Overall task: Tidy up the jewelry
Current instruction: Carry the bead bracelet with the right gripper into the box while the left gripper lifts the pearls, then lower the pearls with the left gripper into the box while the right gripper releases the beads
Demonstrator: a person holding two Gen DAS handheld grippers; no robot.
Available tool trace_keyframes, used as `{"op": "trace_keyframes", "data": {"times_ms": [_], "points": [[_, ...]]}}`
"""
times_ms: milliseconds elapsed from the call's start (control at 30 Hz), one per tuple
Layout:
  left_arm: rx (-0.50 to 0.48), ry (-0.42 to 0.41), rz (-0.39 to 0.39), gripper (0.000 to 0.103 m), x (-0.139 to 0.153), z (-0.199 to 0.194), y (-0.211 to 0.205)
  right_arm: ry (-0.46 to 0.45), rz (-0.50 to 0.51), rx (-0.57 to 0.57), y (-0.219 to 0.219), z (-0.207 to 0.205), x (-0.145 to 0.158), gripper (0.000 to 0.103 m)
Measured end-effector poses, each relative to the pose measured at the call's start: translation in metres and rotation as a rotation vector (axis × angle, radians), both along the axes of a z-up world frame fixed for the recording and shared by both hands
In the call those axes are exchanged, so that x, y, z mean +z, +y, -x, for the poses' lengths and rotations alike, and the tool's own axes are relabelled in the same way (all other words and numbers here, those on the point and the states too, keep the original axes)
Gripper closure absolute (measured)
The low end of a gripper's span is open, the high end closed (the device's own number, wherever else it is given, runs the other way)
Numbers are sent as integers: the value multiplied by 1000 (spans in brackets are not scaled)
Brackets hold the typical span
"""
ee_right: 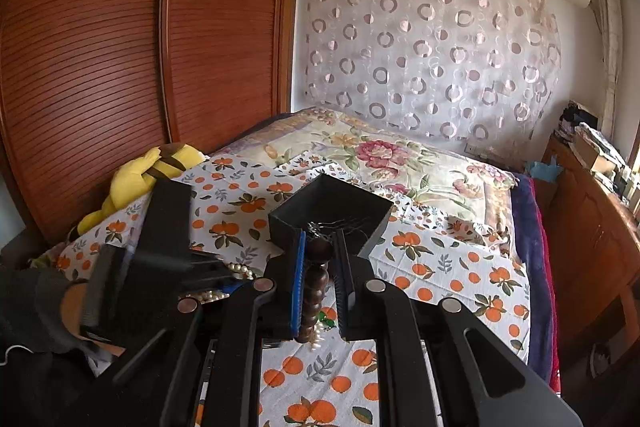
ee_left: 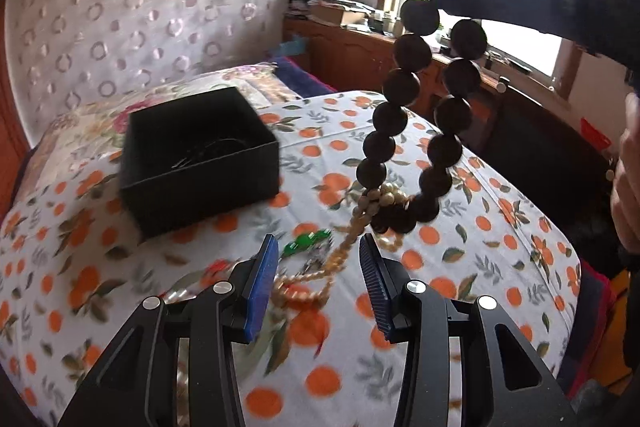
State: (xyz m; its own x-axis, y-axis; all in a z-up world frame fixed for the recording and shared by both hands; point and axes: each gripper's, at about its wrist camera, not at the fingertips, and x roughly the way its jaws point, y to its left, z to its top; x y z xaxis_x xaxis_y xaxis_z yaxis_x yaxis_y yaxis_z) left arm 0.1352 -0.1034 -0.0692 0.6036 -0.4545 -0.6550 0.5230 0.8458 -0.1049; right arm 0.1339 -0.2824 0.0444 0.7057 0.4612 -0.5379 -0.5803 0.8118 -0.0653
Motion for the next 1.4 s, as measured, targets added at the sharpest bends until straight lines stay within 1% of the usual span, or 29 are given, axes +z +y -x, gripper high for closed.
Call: {"op": "trace_keyframes", "data": {"times_ms": [67, 100, 133, 200, 367, 633, 767, 900, 1033, 1133, 1233, 1333, 1400], "points": [[-23, 12, 17, 76, -3, -8, -8, 4, -8, -10, -5, -2, -1, 88], [-28, 19, 19, 93, -3, -9, -9, 6, -13, -15, -8, -2, -1, 88], [-35, 32, 32, 95, -4, -11, -11, 7, -15, -20, -10, -3, -1, 88], [-39, 39, 60, 96, -3, -11, -9, 10, -22, -29, -17, -5, -3, 88], [-8, -7, 80, 99, 16, -3, 1, 26, -33, -62, -31, -13, -8, 88], [25, -117, 121, 99, 71, 13, 22, 67, -19, -91, -31, -26, -32, 88], [33, -160, 138, 99, 93, 15, 25, 88, -5, -97, -28, -31, -45, 88], [48, -206, 131, 99, 116, 12, 29, 98, -4, -100, -26, -37, -51, 88], [73, -240, 114, 99, 134, 2, 32, 87, -11, -100, -23, -45, -47, 88], [97, -250, 92, 99, 142, -11, 35, 73, -21, -94, -19, -52, -38, 88], [123, -253, 70, 99, 144, -26, 38, 50, -32, -81, -13, -58, -27, 88], [148, -237, 62, 99, 142, -43, 43, 29, -43, -74, -7, -66, -17, 88], [156, -228, 34, 99, 138, -59, 42, 21, -54, -74, -4, -73, -11, 88]]}}
